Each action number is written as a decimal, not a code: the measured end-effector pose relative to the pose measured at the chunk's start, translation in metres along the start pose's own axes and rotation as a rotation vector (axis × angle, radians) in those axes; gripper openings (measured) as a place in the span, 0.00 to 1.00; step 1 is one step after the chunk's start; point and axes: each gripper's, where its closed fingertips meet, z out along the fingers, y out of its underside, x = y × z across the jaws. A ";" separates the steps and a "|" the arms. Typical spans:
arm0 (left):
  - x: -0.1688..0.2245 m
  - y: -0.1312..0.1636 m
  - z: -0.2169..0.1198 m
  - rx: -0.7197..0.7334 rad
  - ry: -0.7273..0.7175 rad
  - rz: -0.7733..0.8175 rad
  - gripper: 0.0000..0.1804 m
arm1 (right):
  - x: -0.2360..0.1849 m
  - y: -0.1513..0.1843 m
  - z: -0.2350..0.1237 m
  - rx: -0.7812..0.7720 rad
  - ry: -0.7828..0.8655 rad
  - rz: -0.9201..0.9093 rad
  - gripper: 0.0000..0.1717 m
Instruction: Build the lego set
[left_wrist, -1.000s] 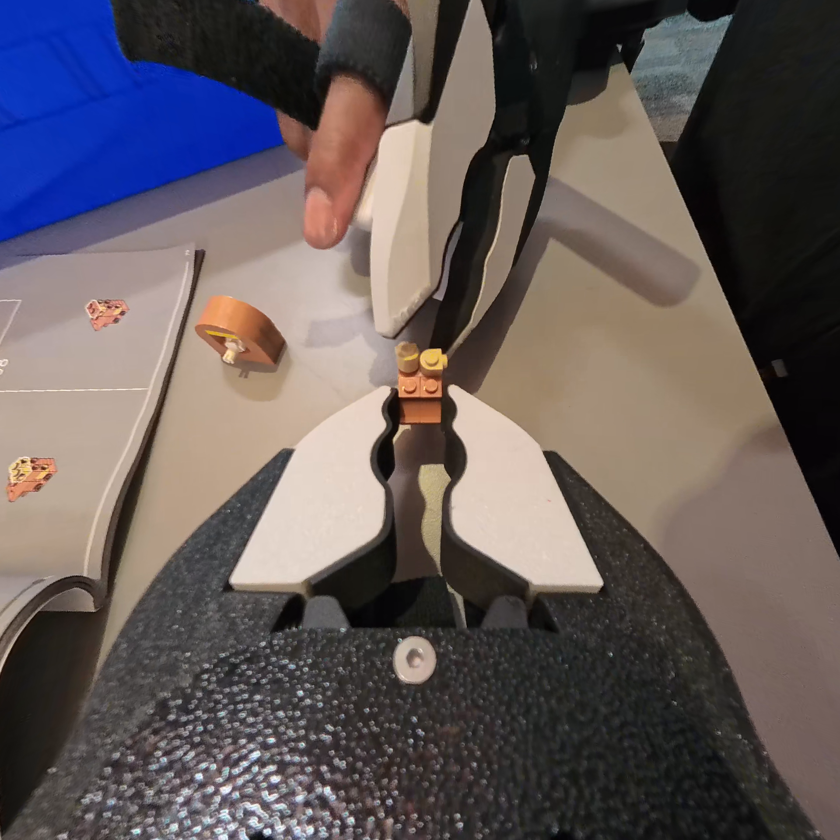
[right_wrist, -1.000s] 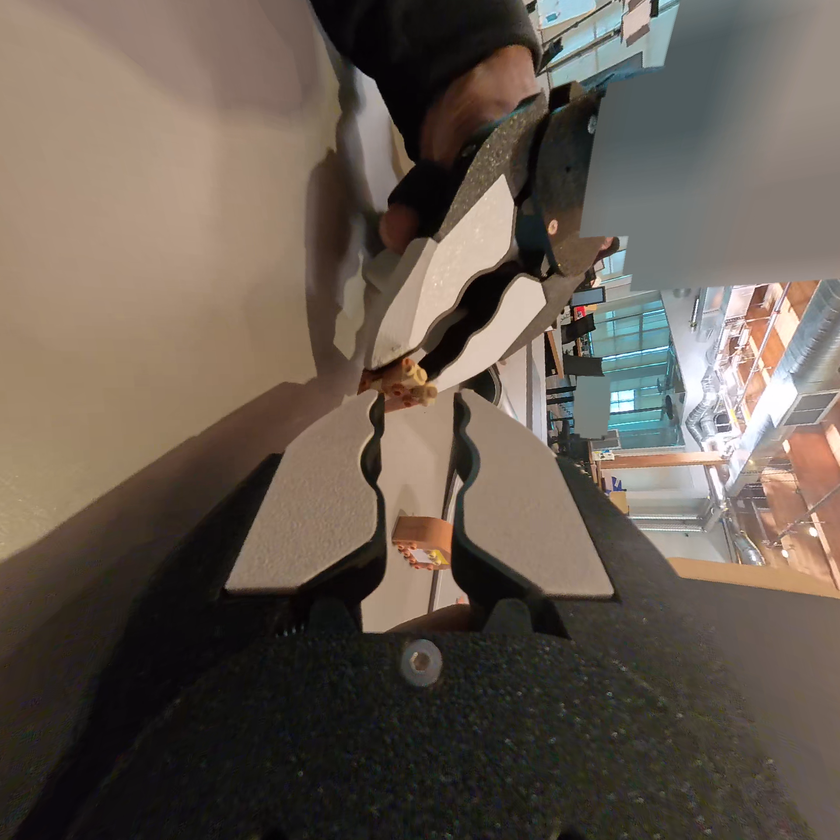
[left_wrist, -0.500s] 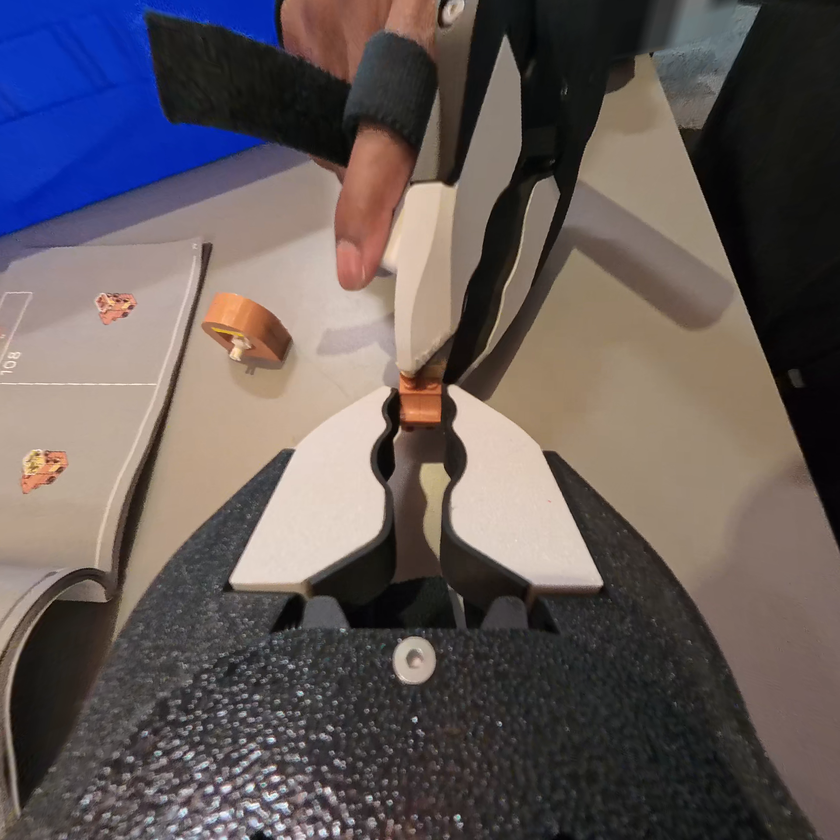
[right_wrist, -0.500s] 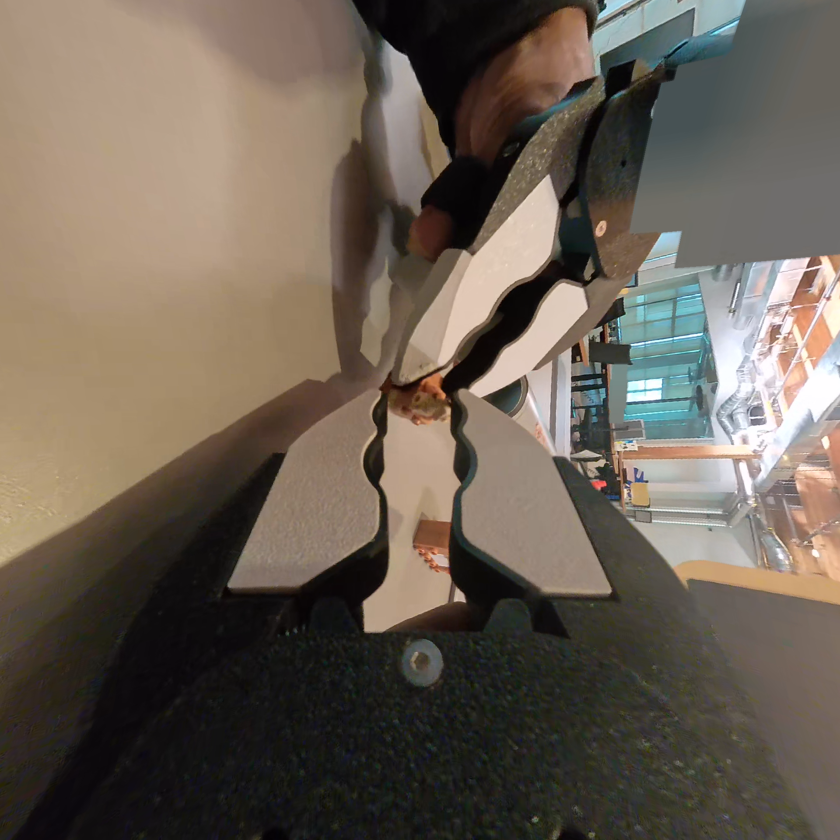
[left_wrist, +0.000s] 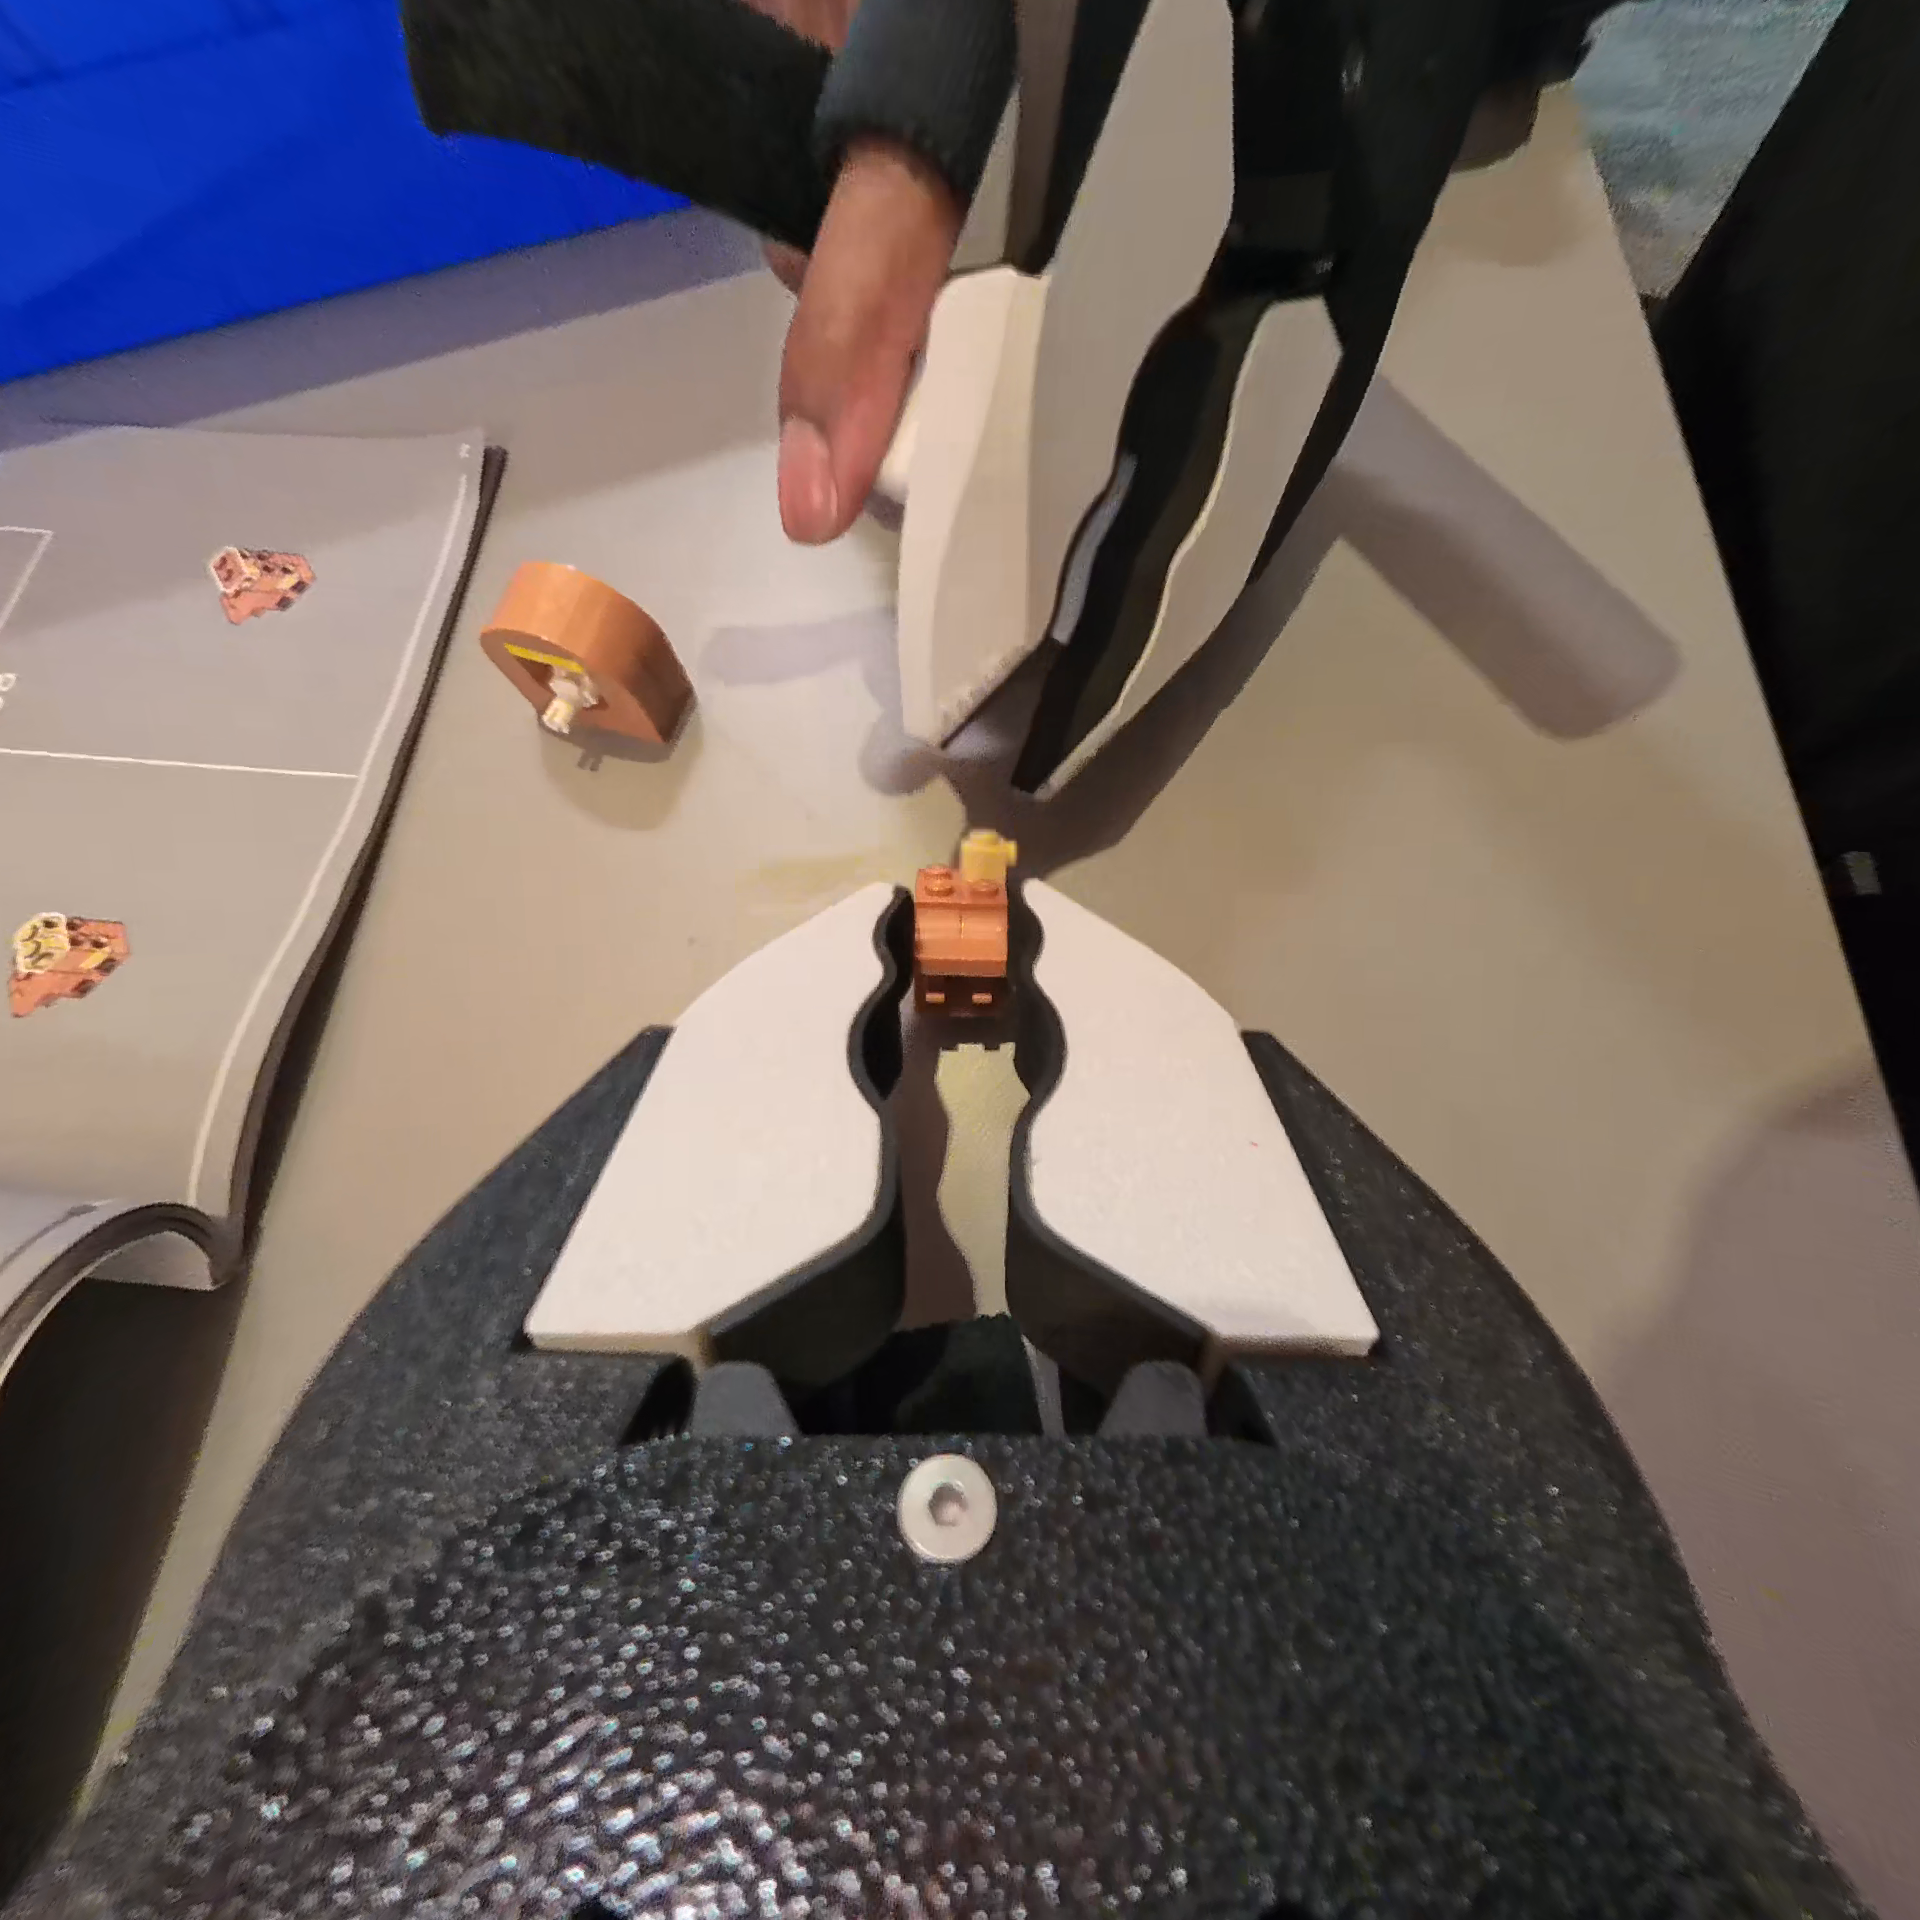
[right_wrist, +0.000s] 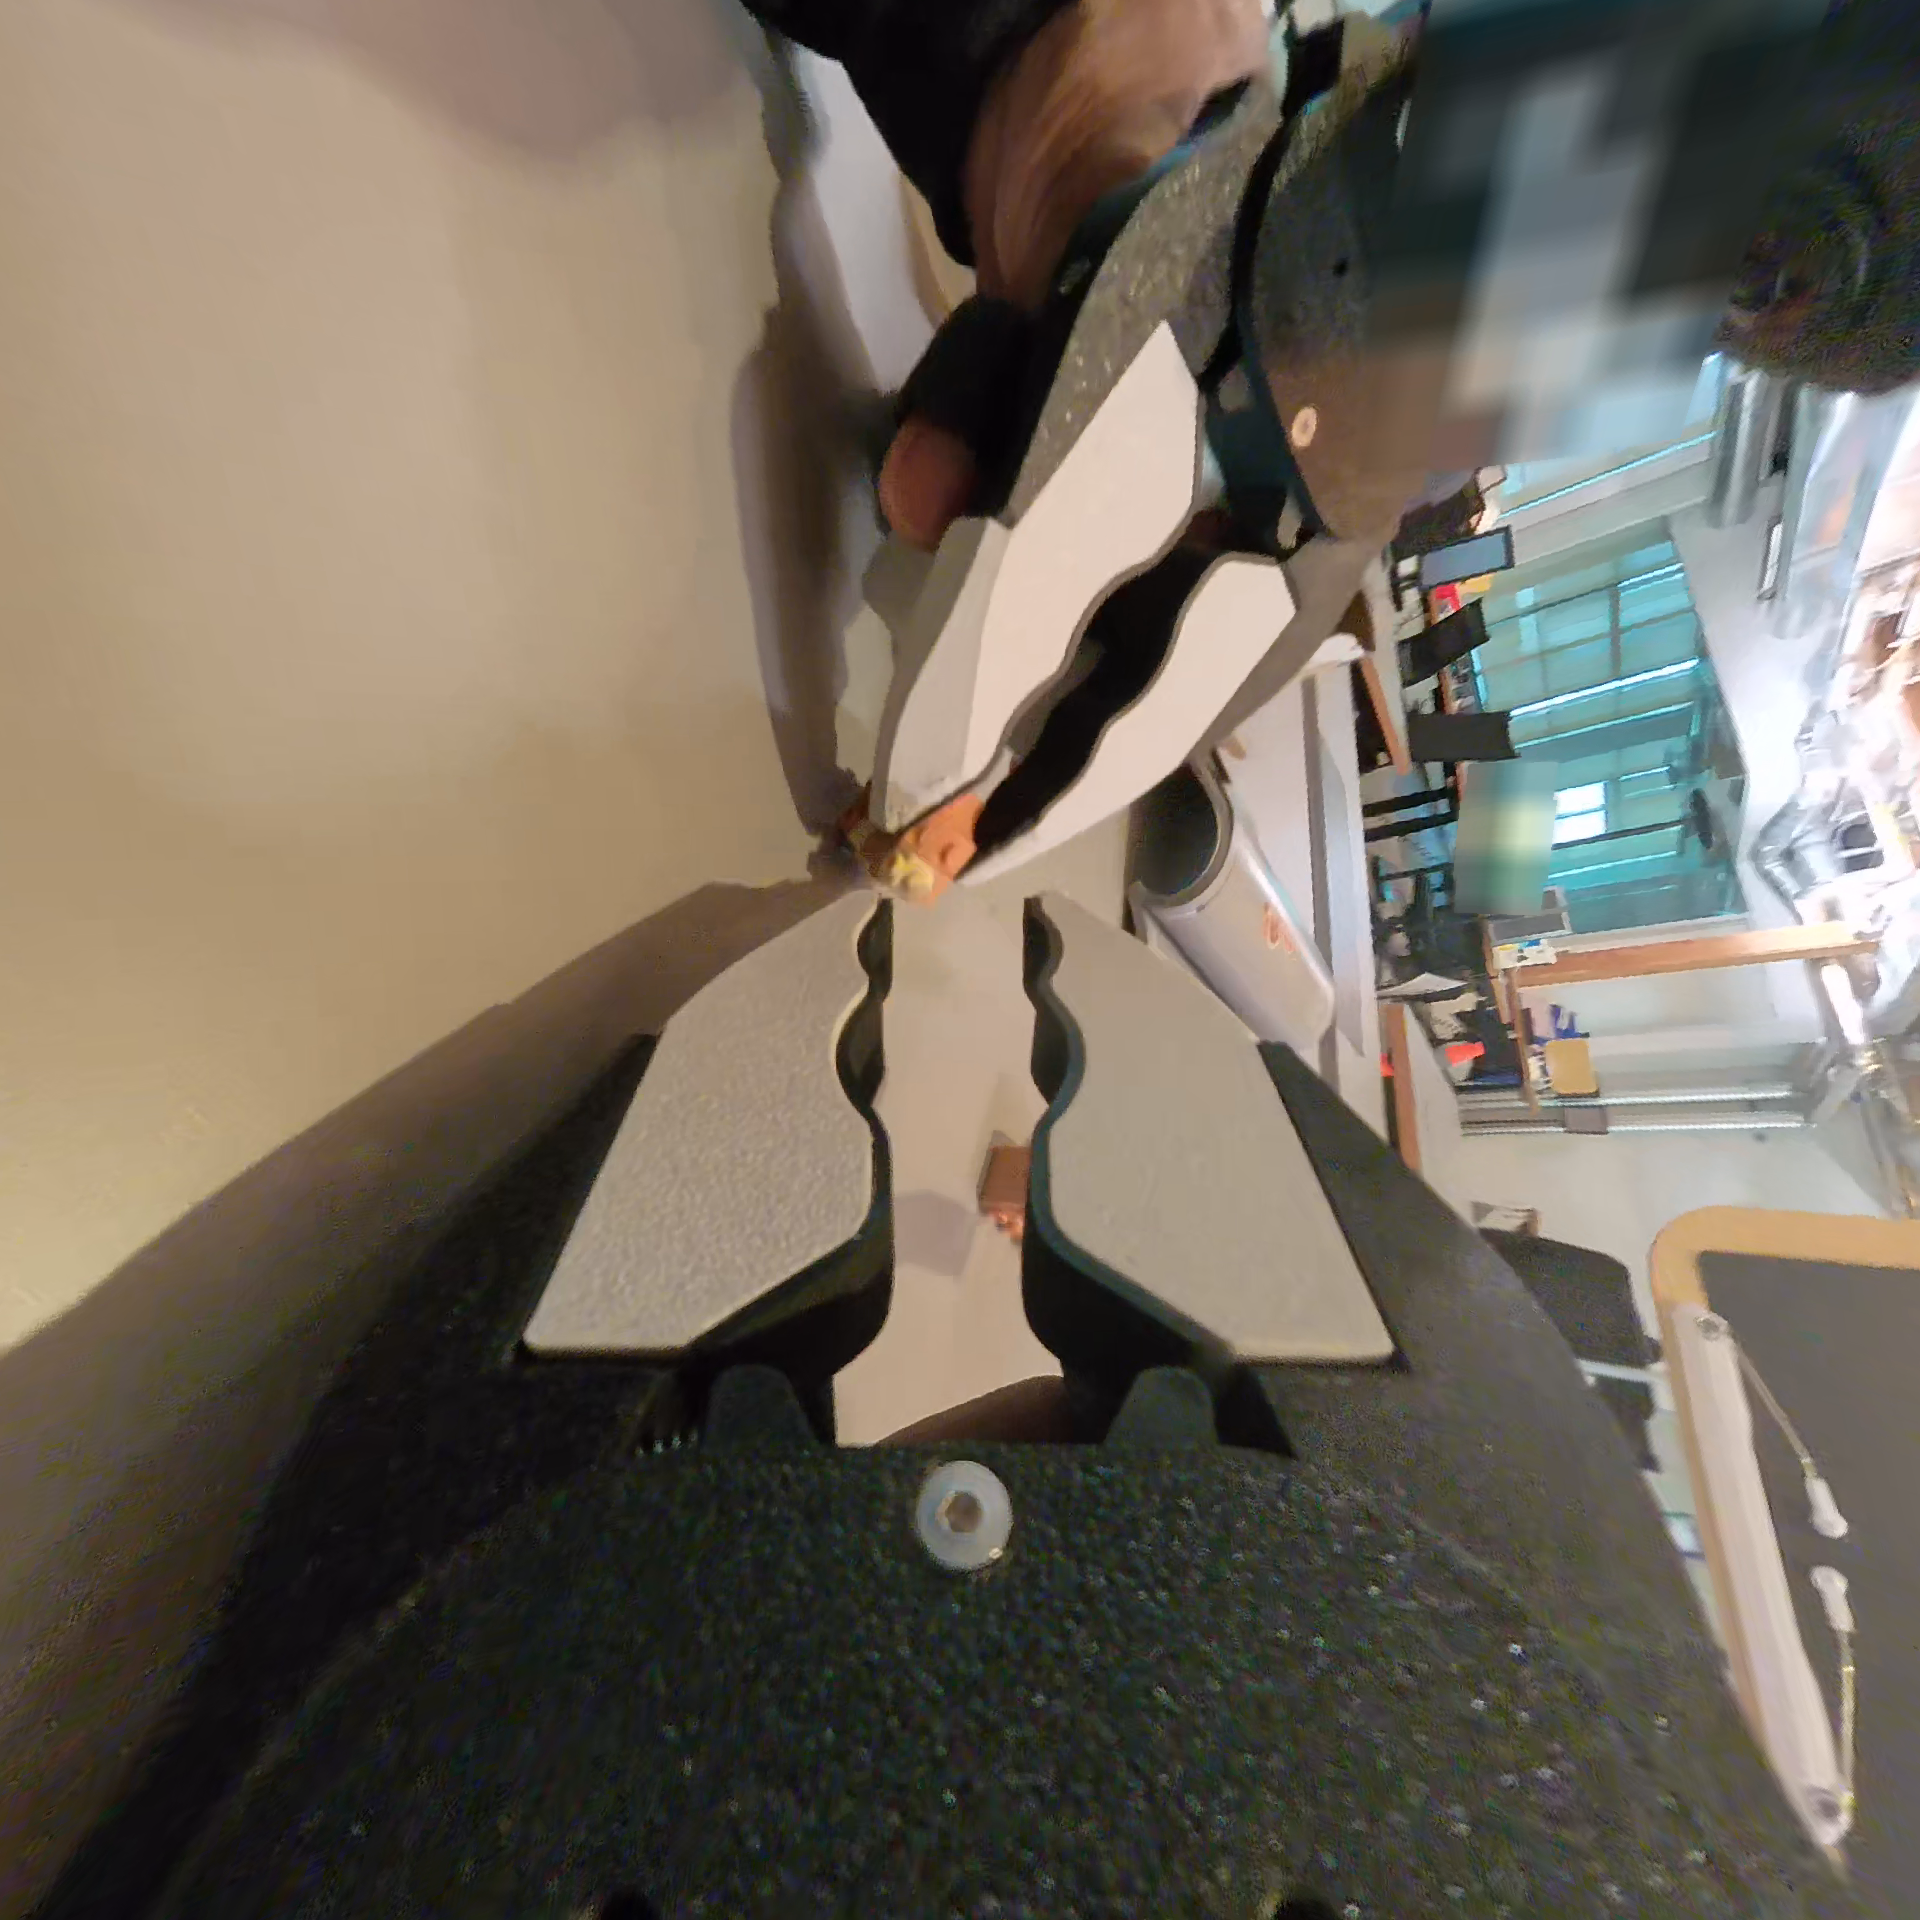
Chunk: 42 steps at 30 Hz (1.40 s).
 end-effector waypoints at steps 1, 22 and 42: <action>0.000 0.001 -0.001 -0.004 0.004 -0.007 0.09 | 0.001 0.003 -0.003 -0.003 -0.010 0.024 0.14; -0.004 0.027 -0.007 -0.111 0.036 -0.075 0.11 | -0.004 0.046 -0.054 -0.080 -0.129 0.371 0.14; -0.007 0.028 -0.008 -0.134 -0.003 -0.003 0.15 | -0.024 0.037 -0.040 -0.082 -0.252 0.423 0.10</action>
